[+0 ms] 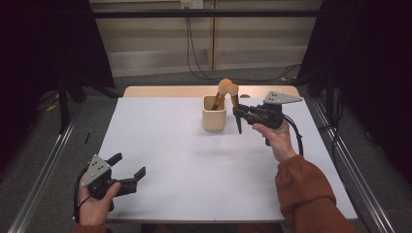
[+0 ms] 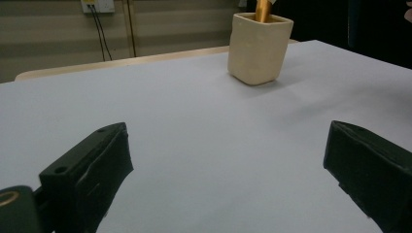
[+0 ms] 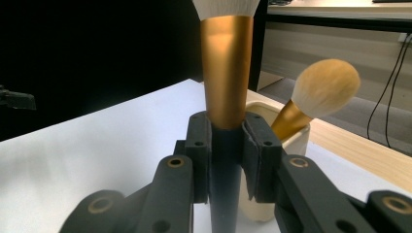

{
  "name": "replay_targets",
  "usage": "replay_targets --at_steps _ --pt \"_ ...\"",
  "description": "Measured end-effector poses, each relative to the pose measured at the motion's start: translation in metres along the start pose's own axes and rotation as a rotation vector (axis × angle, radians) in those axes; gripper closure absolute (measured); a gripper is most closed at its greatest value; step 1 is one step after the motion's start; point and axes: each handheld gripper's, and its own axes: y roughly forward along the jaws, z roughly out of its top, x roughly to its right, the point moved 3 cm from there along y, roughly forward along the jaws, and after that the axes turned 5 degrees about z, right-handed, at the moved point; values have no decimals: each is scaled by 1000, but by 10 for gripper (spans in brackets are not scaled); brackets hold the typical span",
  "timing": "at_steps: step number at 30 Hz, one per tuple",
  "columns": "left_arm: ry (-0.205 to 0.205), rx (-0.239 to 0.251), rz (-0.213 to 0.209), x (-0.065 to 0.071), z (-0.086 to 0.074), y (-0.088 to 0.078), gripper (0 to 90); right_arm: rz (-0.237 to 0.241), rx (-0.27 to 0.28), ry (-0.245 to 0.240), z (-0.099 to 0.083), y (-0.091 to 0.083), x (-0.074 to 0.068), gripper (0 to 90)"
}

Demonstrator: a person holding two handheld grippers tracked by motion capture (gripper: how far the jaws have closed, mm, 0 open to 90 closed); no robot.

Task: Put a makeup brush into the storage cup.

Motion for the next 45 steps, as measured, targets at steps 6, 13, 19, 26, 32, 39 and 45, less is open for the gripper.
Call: replay_targets --at_steps 6,13,19,26,32,39,45 --pt "1 -1 2 0 0 0 32 -17 24 -5 14 3 2 752" --pt "2 -2 5 -1 0 0 32 -32 63 -5 29 7 8 752" --pt "-4 -2 2 0 0 -1 32 -70 43 -35 39 17 11 752" --pt "-5 -2 3 0 0 -1 32 -87 57 -27 46 27 14 752" --pt "-6 -4 3 0 0 -1 32 -75 59 -32 51 37 14 752" --pt "-1 -3 4 -1 0 -1 32 -84 66 -26 57 47 17 752" --pt "3 1 3 -1 0 -1 32 -89 66 -30 57 56 16 751"
